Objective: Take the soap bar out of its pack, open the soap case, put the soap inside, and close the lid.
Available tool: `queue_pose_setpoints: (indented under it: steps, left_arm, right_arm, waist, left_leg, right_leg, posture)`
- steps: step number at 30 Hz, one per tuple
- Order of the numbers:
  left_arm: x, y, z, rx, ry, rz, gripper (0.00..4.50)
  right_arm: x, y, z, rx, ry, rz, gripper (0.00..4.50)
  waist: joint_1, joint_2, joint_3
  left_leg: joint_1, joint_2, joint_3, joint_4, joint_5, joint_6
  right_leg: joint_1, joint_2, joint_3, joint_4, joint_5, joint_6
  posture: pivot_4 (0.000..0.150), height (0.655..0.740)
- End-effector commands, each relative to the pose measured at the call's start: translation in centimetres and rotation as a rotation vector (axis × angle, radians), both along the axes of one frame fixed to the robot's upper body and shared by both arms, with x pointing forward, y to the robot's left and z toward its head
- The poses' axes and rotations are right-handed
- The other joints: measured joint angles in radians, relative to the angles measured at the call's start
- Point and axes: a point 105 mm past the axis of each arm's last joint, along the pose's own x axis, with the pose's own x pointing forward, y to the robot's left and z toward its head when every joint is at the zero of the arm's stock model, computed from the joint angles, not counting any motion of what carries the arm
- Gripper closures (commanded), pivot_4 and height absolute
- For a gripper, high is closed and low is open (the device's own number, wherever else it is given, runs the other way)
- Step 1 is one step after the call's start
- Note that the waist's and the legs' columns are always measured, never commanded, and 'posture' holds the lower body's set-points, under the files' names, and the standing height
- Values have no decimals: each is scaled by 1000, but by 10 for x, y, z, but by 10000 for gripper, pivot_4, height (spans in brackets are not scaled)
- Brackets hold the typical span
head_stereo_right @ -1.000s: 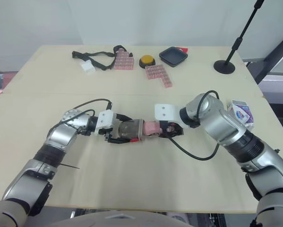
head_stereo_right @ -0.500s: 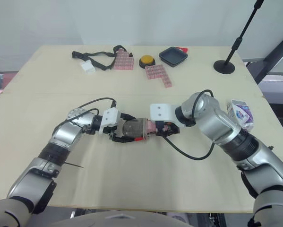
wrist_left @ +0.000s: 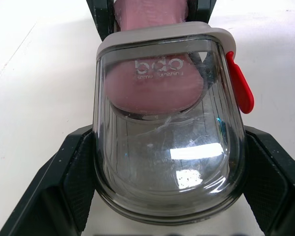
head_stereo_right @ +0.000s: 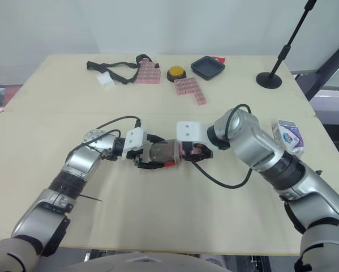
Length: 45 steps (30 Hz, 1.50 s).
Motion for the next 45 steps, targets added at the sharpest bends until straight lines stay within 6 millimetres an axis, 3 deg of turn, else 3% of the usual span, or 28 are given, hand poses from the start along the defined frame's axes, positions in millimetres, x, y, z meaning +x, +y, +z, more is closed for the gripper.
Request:
queue_pose_setpoints:
  steps: [1, 20, 22, 25, 31, 39, 45]
  left_arm:
    - [1, -6, 15, -39, -53, -19, 10298]
    - [-3, -6, 12, -40, -59, -25, 10298]
    - [-3, -6, 11, -34, -62, -28, 10298]
    - [-3, -5, 11, -31, -64, -28, 10298]
    - [-4, -5, 11, -32, -65, -29, 10298]
    - [-2, -4, 14, -36, -68, -26, 10298]
    - [-2, -3, 15, -36, -68, -29, 10298]
  right_arm:
    - [-4, 8, 14, 21, -46, 37, 19779]
    - [-4, 8, 18, 29, -60, 21, 19779]
    - [-5, 8, 21, 38, -48, 14, 9604]
    - [-5, 6, 24, 44, -53, 7, 137]
    - [-5, -3, 24, 43, -49, -18, 137]
    - [6, -34, 18, 72, -84, -105, 137]
    - [4, -35, 17, 107, -86, -78, 17984]
  waist:
    - [0, 0, 0]
    - [2, 0, 0]
    - [2, 0, 0]
    - [2, 0, 0]
    - [4, 0, 0]
    - [12, 0, 0]
    - [9, 0, 0]
  left_leg:
    - [0, 0, 0, 0, 0, 0]
    - [0, 0, 0, 0, 0, 0]
    - [0, 0, 0, 0, 0, 0]
    - [0, 0, 0, 0, 0, 0]
    - [0, 0, 0, 1, 0, 0]
    - [0, 0, 0, 1, 0, 0]
    - [0, 0, 1, 1, 0, 0]
  right_leg:
    - [0, 0, 0, 0, 0, 0]
    - [0, 0, 0, 0, 0, 0]
    - [0, 0, 0, 1, 0, 0]
    - [0, 0, 0, 1, 0, 0]
    - [0, 0, 0, 1, 0, 0]
    - [0, 0, 1, 1, 0, 0]
    - [0, 0, 1, 1, 0, 0]
  posture:
    - [1500, 7400]
    - [1500, 7400]
    - [1500, 7400]
    - [1500, 7400]
    - [1500, 7400]
    - [1500, 7400]
    - [1500, 7400]
